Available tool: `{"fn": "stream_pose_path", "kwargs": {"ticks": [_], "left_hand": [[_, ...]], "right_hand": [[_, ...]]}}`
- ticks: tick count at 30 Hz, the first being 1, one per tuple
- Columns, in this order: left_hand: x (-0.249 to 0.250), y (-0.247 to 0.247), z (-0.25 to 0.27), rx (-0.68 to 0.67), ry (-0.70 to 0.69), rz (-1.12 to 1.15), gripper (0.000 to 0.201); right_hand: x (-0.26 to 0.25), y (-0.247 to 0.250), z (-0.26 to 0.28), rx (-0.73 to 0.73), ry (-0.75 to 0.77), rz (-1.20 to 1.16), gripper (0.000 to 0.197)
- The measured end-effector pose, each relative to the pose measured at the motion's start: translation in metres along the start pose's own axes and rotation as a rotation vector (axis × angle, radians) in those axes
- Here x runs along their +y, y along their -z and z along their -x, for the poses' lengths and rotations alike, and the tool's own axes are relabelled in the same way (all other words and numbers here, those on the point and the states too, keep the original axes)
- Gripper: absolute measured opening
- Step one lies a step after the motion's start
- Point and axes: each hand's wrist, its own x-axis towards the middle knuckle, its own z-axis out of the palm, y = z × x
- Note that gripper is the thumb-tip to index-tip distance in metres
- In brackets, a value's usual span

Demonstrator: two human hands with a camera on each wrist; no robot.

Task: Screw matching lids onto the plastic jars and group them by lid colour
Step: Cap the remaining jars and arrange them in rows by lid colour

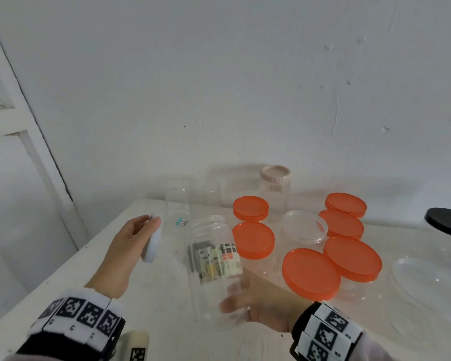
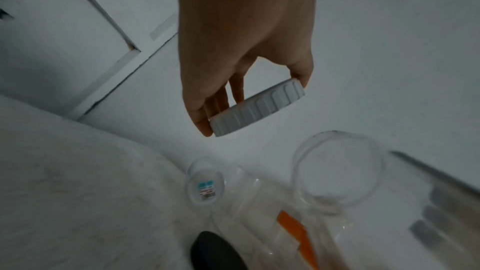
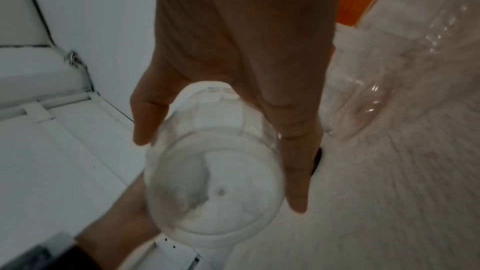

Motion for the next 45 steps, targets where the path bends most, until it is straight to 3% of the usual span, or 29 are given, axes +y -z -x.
{"fn": "stream_pose_path", "kwargs": {"ticks": [4,10,15,22,25,29,34,45], "left_hand": [[0.015,-0.011,0.000,-0.036,-0.029,-0.040,0.056],[0.033,-0.028,0.009,-0.114,-0.102,-0.173,0.067],[0.041,-0.038,0.016,-0.165,-0.141,-0.302,0.083],[0.045,-0.052,0.023,-0.247,-0.176,-0.421,0.062],[0.046,-0.059,0.024,-0.284,-0.201,-0.464,0.070],[0.048,-0.070,0.025,-0.319,-0.226,-0.543,0.068],[0.051,-0.084,0.028,-0.375,-0.283,-0.656,0.067],[0.048,-0.094,0.033,-0.393,-0.314,-0.747,0.066]], "right_hand": [[0.006,0.004,-0.010,0.075,0.101,0.258,0.094],[0.011,0.006,-0.024,0.140,0.206,0.447,0.106],[0.016,0.012,-0.029,0.098,0.222,0.585,0.107],[0.014,0.022,-0.021,0.042,0.202,0.572,0.114],[0.006,0.023,-0.015,-0.022,0.264,0.428,0.108],[-0.006,0.023,-0.010,0.045,0.338,0.310,0.103],[-0.003,0.024,-0.009,0.063,0.367,0.350,0.092],[0.001,0.030,-0.010,0.040,0.368,0.357,0.095]]}}
